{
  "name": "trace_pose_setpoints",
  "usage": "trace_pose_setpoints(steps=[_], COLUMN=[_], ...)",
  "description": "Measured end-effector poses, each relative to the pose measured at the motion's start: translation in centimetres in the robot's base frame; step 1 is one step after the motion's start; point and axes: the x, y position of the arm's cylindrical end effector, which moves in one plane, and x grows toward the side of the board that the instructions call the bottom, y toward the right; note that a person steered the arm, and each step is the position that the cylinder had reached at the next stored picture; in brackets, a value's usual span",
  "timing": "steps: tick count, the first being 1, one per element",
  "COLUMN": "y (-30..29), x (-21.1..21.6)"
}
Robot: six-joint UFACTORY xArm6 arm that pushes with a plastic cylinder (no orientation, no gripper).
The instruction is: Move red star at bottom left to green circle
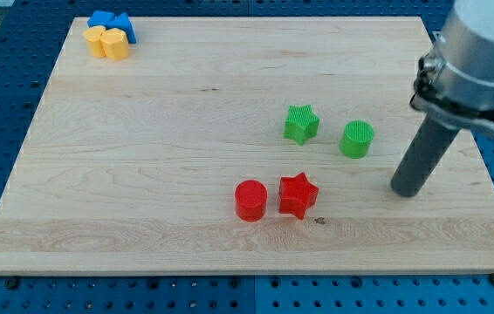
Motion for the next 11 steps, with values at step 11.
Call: trace_pose_setpoints(steps=[11], y=[-12.9], x=[0.4])
